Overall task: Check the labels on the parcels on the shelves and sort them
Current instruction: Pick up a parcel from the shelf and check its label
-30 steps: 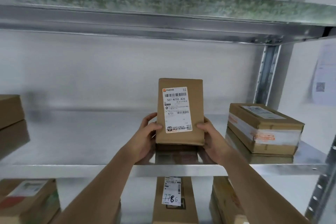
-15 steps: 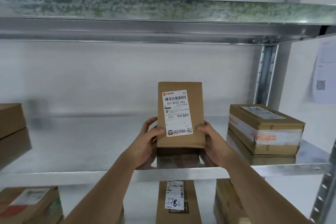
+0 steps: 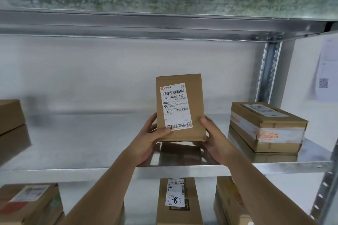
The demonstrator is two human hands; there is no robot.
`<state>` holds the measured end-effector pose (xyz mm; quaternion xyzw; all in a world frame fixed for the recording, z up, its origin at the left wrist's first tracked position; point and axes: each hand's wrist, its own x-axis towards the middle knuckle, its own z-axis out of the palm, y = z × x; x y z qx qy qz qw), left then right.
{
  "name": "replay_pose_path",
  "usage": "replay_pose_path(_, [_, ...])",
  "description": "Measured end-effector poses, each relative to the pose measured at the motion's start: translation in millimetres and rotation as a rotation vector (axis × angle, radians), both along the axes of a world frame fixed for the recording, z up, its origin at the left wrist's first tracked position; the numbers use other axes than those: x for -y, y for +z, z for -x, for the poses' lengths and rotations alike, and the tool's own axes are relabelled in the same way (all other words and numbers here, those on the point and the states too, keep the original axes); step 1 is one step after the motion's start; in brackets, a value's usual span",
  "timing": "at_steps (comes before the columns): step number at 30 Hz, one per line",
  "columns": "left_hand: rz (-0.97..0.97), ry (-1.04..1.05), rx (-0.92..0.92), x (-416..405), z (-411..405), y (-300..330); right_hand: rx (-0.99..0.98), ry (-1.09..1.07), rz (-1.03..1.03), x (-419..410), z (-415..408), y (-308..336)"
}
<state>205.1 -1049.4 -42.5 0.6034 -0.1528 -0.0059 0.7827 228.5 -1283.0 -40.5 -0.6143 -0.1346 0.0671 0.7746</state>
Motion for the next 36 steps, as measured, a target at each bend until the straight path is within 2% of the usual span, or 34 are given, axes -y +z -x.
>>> replay_pose_path(5, [0.044,0.061,-0.007,-1,2,2,0.056,-0.097,0.001,-2,7,5])
replay_pose_path(11, [0.109,0.184,-0.034,-3,-2,-1,0.030,-0.130,-0.161,2,10,4])
replay_pose_path(15, [0.050,0.232,0.030,-2,-2,-1,0.011,-0.108,-0.184,7,7,2])
replay_pose_path(21, [-0.109,0.291,-0.021,-1,-4,0,0.027,-0.062,-0.130,8,7,2])
replay_pose_path(27, [-0.202,0.186,-0.009,2,-2,4,0.049,-0.064,-0.081,6,9,2])
replay_pose_path(36, [-0.139,0.039,0.011,-2,1,5,-0.005,-0.020,-0.056,5,11,9])
